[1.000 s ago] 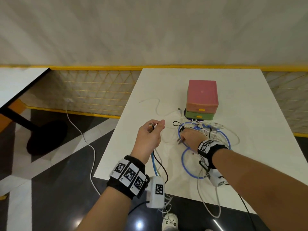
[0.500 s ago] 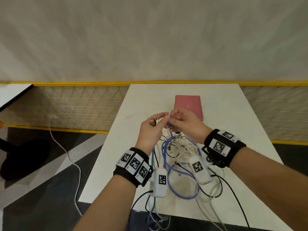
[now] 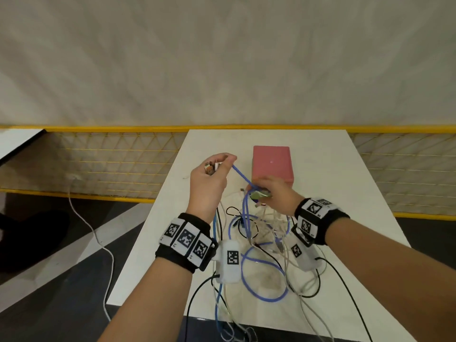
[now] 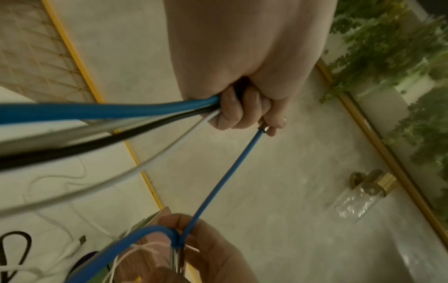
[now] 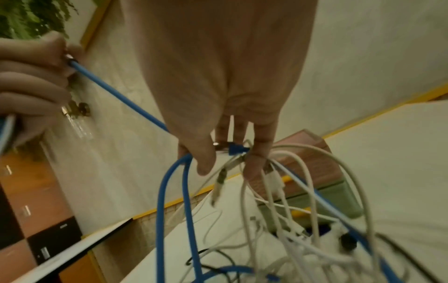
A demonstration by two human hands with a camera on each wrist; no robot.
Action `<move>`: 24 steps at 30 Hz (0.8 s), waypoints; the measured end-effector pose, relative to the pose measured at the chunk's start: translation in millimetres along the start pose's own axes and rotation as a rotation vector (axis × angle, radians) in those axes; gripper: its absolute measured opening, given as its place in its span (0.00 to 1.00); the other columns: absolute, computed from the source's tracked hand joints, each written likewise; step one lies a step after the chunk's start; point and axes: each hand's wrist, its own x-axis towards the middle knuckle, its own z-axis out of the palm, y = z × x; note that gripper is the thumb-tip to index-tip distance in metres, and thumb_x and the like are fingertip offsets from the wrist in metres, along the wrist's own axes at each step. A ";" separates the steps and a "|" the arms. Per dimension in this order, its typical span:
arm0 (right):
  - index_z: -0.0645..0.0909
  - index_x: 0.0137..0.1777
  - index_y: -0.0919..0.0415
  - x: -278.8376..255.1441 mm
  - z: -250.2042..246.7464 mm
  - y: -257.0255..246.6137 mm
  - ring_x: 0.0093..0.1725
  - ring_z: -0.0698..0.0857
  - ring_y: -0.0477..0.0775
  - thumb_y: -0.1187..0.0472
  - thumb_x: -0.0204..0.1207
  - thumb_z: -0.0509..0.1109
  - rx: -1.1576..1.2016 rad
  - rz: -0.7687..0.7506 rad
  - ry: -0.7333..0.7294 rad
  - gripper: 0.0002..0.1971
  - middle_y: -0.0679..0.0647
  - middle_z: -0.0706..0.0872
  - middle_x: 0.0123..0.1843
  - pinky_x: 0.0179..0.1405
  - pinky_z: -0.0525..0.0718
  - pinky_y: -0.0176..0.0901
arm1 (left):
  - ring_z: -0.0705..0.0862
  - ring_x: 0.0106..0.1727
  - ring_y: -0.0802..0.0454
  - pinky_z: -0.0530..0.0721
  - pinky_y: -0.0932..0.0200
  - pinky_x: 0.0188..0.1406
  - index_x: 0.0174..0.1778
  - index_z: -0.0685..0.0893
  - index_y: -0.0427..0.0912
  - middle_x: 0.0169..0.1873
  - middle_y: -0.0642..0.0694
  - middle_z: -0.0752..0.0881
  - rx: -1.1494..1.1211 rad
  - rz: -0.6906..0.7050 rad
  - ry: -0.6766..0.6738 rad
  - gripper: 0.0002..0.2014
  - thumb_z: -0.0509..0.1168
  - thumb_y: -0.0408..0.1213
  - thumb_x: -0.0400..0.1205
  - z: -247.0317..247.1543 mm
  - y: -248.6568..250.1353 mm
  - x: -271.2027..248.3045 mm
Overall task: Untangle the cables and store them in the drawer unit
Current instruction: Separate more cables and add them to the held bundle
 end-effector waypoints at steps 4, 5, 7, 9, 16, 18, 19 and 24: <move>0.59 0.80 0.43 -1.7 -22.7 -0.8 0.39 0.81 0.49 0.64 0.81 0.61 -0.157 0.113 -0.095 0.30 0.48 0.81 0.44 0.31 0.71 0.30 | 0.56 0.24 0.53 0.57 0.63 0.21 0.53 0.89 0.40 0.23 0.48 0.63 -0.035 0.032 0.018 0.08 0.68 0.38 0.84 -9.6 5.8 0.7; 0.55 0.81 0.40 -3.2 -24.4 -0.7 0.37 0.80 0.50 0.62 0.82 0.60 -0.174 0.110 -0.097 0.31 0.49 0.81 0.43 0.31 0.72 0.30 | 0.56 0.24 0.53 0.58 0.63 0.21 0.53 0.89 0.41 0.24 0.47 0.63 -0.034 0.036 0.026 0.08 0.68 0.39 0.84 -12.5 6.4 0.8; 0.56 0.81 0.41 -3.9 -23.1 3.6 0.41 0.84 0.53 0.59 0.82 0.60 -0.130 0.142 -0.064 0.29 0.51 0.84 0.47 0.38 0.80 0.40 | 0.58 0.22 0.54 0.60 0.64 0.21 0.53 0.89 0.42 0.23 0.49 0.64 -0.027 0.046 0.043 0.08 0.68 0.40 0.84 -16.9 6.7 1.2; 0.70 0.74 0.48 -1.3 -22.2 8.6 0.49 0.87 0.53 0.57 0.82 0.63 -0.024 0.219 0.007 0.20 0.49 0.89 0.50 0.54 0.82 0.49 | 0.60 0.20 0.56 0.62 0.65 0.20 0.51 0.88 0.44 0.19 0.55 0.67 0.005 0.031 0.077 0.06 0.67 0.40 0.85 -21.6 4.7 4.3; 0.87 0.53 0.55 5.9 -45.0 -8.8 0.32 0.78 0.42 0.55 0.81 0.66 0.071 0.086 0.074 0.09 0.47 0.83 0.32 0.35 0.73 0.37 | 0.71 0.26 0.61 0.72 0.76 0.27 0.76 0.74 0.56 0.32 0.51 0.73 0.484 0.013 0.066 0.27 0.70 0.33 0.81 -30.7 -9.7 6.9; 0.87 0.56 0.56 8.7 -51.7 -26.3 0.33 0.78 0.37 0.58 0.81 0.67 0.015 -0.041 0.019 0.09 0.41 0.81 0.34 0.36 0.72 0.31 | 0.74 0.26 0.61 0.73 0.75 0.28 0.80 0.69 0.59 0.39 0.60 0.58 0.530 0.061 -0.113 0.32 0.71 0.37 0.81 -16.4 -8.8 -0.1; 0.85 0.58 0.56 10.2 -52.5 -34.7 0.36 0.79 0.38 0.59 0.80 0.68 0.009 -0.097 -0.007 0.09 0.40 0.82 0.37 0.39 0.76 0.32 | 0.79 0.29 0.59 0.76 0.71 0.30 0.81 0.69 0.57 0.55 0.46 0.74 0.564 0.058 -0.212 0.31 0.71 0.40 0.82 -7.5 -9.8 -2.4; 0.73 0.57 0.56 11.4 -58.8 -50.2 0.38 0.81 0.62 0.64 0.79 0.68 0.303 -0.084 0.006 0.10 0.62 0.82 0.41 0.40 0.79 0.47 | 0.72 0.28 0.54 0.68 0.68 0.25 0.58 0.84 0.42 0.25 0.56 0.73 0.764 0.104 -0.295 0.13 0.63 0.47 0.86 9.1 -20.0 4.8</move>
